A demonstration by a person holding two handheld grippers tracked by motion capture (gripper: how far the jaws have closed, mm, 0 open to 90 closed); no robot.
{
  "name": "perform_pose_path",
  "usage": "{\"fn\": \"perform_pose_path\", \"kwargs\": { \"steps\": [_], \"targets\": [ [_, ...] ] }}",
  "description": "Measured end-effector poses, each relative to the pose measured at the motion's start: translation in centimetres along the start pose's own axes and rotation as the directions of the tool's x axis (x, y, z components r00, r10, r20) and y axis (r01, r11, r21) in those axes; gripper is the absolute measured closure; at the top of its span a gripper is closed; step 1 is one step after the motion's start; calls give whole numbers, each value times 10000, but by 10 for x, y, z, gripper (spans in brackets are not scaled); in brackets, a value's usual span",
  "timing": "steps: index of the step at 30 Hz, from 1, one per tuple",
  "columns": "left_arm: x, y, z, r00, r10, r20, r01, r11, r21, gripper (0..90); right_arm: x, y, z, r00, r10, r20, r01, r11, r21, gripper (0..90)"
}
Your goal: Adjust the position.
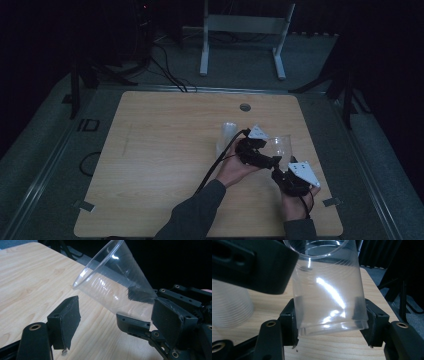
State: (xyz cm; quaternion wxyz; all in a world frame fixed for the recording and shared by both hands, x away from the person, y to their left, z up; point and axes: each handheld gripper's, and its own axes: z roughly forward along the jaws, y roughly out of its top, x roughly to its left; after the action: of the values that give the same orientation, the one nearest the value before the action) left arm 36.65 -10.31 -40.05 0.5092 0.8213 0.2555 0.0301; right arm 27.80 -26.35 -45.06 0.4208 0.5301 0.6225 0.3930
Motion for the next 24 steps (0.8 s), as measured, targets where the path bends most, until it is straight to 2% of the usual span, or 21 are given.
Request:
{"fn": "perform_pose_path", "kwargs": {
  "steps": [3, 12, 17, 24],
  "targets": [
    [1, 0, 2, 9997, -186, 145, 187, 9998, -26, 225, 0, 0, -1, 10000, 0, 17, 0, 10000, -54, 409],
    [1, 0, 8, 9985, -409, 377, 408, 9992, 41, 202, 2, 0, -1, 10000, -36, -34, 35, 9998, -220, 409],
    [3, 1, 9, 9953, -790, 568, 799, 9967, -150, 199, 3, 0, -2, 10000, -38, -44, 37, 9996, -274, 409],
    [5, 3, 11, 9910, -1104, 754, 1128, 9932, -278, 194, 4, 0, -2, 10000, 1, -22, -1, 9993, -362, 409]
  ]
}}
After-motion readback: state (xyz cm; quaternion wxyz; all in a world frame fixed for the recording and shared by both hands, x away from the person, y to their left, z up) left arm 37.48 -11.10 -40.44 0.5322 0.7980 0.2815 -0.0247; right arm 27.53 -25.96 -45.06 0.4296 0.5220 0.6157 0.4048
